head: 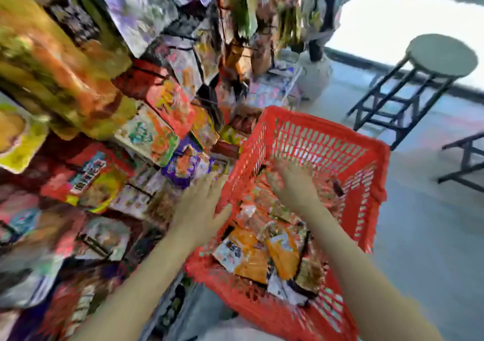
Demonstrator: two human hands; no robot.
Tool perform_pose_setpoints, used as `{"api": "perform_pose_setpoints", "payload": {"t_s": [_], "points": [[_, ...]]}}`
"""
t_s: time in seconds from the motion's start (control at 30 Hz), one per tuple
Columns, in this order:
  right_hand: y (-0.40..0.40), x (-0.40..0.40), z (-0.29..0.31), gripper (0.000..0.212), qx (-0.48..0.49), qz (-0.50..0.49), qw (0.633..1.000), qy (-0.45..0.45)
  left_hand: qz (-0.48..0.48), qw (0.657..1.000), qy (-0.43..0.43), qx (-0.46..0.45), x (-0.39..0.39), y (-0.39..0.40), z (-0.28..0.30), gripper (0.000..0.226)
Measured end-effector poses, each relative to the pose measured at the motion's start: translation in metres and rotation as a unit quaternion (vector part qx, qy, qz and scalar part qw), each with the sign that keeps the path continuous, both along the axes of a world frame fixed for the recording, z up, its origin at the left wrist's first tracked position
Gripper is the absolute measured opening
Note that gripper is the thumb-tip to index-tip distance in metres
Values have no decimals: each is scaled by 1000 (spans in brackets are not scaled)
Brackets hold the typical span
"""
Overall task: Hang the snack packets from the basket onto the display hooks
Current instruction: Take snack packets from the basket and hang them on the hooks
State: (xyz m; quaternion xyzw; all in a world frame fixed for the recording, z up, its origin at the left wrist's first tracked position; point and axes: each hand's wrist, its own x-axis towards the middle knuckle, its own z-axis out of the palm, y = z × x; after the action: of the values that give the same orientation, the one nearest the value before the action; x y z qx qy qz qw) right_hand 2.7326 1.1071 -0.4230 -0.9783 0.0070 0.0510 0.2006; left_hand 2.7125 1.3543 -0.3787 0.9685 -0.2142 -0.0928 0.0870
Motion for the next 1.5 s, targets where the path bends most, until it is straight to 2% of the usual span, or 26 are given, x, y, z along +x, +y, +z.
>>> {"api": "perform_pose_setpoints", "payload": {"t_s": [0.1, 0.2, 0.3, 0.47, 0.57, 0.67, 0.73, 0.87, 0.93, 1.07, 1.13, 1.23, 1.33, 1.4, 1.5], "points": [[3, -8, -24, 52, 12, 1, 994, 105, 12, 999, 38, -1, -18, 3, -27, 80], [11, -14, -42, 78, -20, 10, 983, 180, 27, 998, 55, -17, -26, 12, -36, 82], [15, -22, -60, 89, -31, -34, 985, 168, 29, 996, 75, -24, -28, 13, -37, 82], [14, -13, -61, 88, -21, -62, 978, 200, 53, 995, 85, -15, -29, 7, -34, 82], [11, -9, -57, 94, 33, -99, 971, 213, 62, 994, 92, -13, -26, 3, -30, 77], [7, -9, -53, 105, 88, -127, 954, 258, 66, 993, 95, -3, -20, -1, -26, 87], [1, -6, -49, 100, 107, -116, 956, 249, 58, 994, 96, 5, -14, -5, -24, 90], [-19, 12, -40, 80, 94, -108, 980, 140, 53, 994, 90, 10, 1, -17, -23, 77], [-30, 25, -38, 74, 102, -95, 978, 153, 48, 996, 75, 5, 7, -25, -20, 76], [-41, 39, -23, 51, 197, -24, 943, 267, 48, 996, 80, 9, 17, -37, -19, 72], [-47, 42, -23, 50, 241, -44, 946, 212, 47, 996, 80, 6, 19, -40, -21, 74], [-57, 49, -39, 60, 198, -101, 969, 103, 50, 996, 78, -10, 20, -41, -23, 78], [-64, 56, -59, 79, 135, -104, 974, 148, 58, 996, 73, -6, 23, -43, -23, 80], [-65, 60, -66, 69, 154, -110, 964, 187, 60, 996, 70, -2, 25, -44, -24, 80], [-65, 65, -80, 49, 141, -126, 967, 169, 59, 996, 66, 0, 24, -43, -26, 89]]}}
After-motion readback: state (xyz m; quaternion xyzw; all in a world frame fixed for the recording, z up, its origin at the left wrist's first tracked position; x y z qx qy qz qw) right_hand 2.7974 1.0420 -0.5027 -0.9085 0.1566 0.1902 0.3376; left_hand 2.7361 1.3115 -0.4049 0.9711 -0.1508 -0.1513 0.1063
